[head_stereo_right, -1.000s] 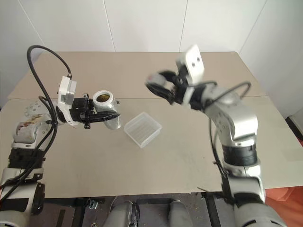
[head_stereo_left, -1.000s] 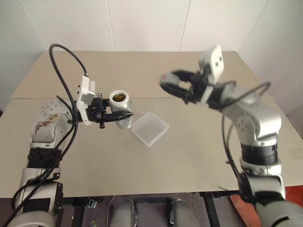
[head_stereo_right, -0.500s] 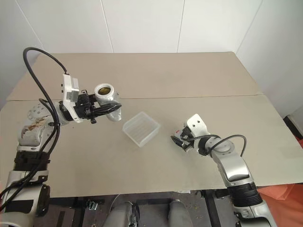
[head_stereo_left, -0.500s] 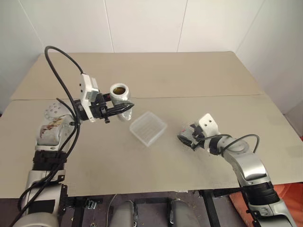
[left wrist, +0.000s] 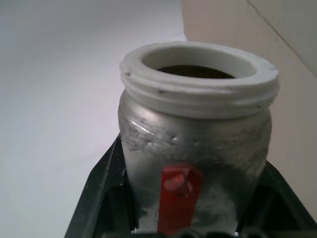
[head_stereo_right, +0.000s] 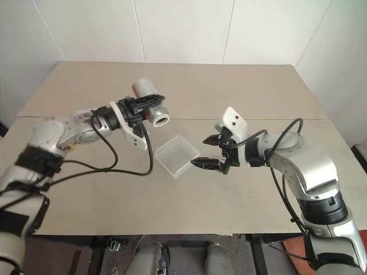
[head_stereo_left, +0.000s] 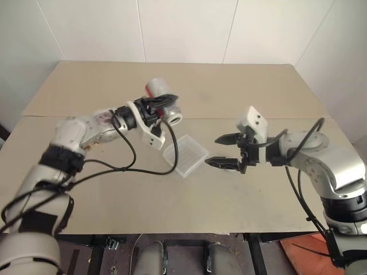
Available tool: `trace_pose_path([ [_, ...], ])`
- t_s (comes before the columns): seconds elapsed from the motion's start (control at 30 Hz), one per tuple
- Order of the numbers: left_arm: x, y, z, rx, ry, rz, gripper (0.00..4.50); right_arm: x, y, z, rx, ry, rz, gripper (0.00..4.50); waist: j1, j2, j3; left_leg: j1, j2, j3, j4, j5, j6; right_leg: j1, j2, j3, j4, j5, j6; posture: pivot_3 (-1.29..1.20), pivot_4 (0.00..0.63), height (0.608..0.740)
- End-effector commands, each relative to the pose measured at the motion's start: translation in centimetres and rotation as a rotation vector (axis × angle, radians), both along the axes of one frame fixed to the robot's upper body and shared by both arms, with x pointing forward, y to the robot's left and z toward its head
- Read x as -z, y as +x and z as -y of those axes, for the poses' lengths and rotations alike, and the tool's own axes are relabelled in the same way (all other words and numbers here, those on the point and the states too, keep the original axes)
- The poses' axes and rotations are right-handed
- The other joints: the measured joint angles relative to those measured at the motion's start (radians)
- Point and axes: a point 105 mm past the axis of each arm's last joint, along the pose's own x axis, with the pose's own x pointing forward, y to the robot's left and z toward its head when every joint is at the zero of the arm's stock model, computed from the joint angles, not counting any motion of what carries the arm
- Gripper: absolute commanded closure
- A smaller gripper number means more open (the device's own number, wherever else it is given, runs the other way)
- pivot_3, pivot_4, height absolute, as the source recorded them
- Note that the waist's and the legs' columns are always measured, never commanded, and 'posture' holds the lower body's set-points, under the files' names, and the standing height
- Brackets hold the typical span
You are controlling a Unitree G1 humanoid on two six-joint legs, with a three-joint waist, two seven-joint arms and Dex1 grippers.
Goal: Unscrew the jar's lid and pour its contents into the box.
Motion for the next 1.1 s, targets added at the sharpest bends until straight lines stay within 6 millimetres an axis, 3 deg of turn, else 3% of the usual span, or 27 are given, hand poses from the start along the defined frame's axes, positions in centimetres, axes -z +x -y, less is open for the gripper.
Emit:
trace_pose_path([
  [0.03, 1.5, 0.0, 0.9, 0.092, 0.118, 0.085, 2.56, -2.1, 0.0, -0.2, -0.021, 0.021, 0.063, 0.04, -0.002, 0.0, 0.0, -0.001, 0.0, 0.001, 0.0, 0.0, 0.0, 0.0, 0.0, 0.0, -0.001, 0.0, 0.0, 0.0, 0.15, 0.74],
  [0.2, 2.7, 0.3, 2.0, 0.107, 0.194, 0.141, 2.56, -3.1, 0.2, -0.5, -0.015, 0.06, 0.088, 0.04, -0.007, 0.0, 0.0, -0.007, 0.001, 0.006, 0.001, 0.0, -0.001, -0.006, 0.0, -0.002, 0.0, 0.0, 0.001, 0.0, 0.15, 0.74],
  [0.47, 1.6, 1.1, 2.5, 0.059, 0.148, 0.18, 2.56, -3.4, -0.2, -0.8, -0.016, 0.084, 0.109, 0.04, -0.007, 0.0, 0.0, -0.007, 0.001, 0.006, 0.002, 0.0, 0.0, -0.005, -0.001, -0.003, 0.0, 0.0, 0.001, 0.0, 0.15, 0.74],
  [0.57, 1.8, 0.6, 2.5, 0.068, 0.042, 0.081, 2.56, -3.4, -0.2, -0.9, -0.022, 0.088, 0.114, 0.04, -0.007, 0.0, 0.0, -0.007, 0.001, 0.006, 0.002, 0.0, 0.0, -0.005, -0.001, -0.003, 0.0, 0.0, 0.001, 0.0, 0.15, 0.74],
  [0.7, 0.5, 1.3, 0.7, -0.041, -0.148, -0.005, 2.56, -3.3, -0.1, -0.9, -0.021, 0.095, 0.119, 0.04, -0.01, 0.0, 0.0, -0.006, 0.001, 0.005, 0.002, 0.0, 0.0, -0.005, -0.001, -0.003, 0.001, 0.0, 0.001, 0.0, 0.15, 0.74],
  [0.83, -0.9, 2.0, -1.5, -0.161, -0.55, -0.297, 2.56, -3.3, -0.1, -0.6, -0.015, 0.098, 0.122, 0.04, -0.011, 0.0, 0.0, -0.006, 0.002, 0.004, 0.003, 0.0, 0.0, -0.006, -0.001, -0.003, 0.002, 0.0, 0.001, 0.0, 0.15, 0.74],
  [0.97, -1.8, 1.8, -3.3, -0.165, -1.076, -0.787, 2.56, -3.3, 0.1, -0.3, -0.002, 0.1, 0.127, 0.04, -0.012, 0.0, 0.0, -0.006, 0.002, -0.001, 0.006, 0.0, 0.0, -0.005, -0.002, -0.002, 0.003, -0.001, 0.001, 0.0, 0.15, 0.74],
  [1.1, -0.8, 0.7, -5.3, -0.126, -1.389, -1.196, 2.56, -3.4, 0.4, 0.0, 0.021, 0.119, 0.141, 0.04, -0.018, 0.0, 0.0, -0.006, 0.002, -0.002, 0.009, 0.0, 0.001, -0.003, -0.002, -0.002, 0.003, 0.0, 0.002, 0.0, 0.15, 0.74],
])
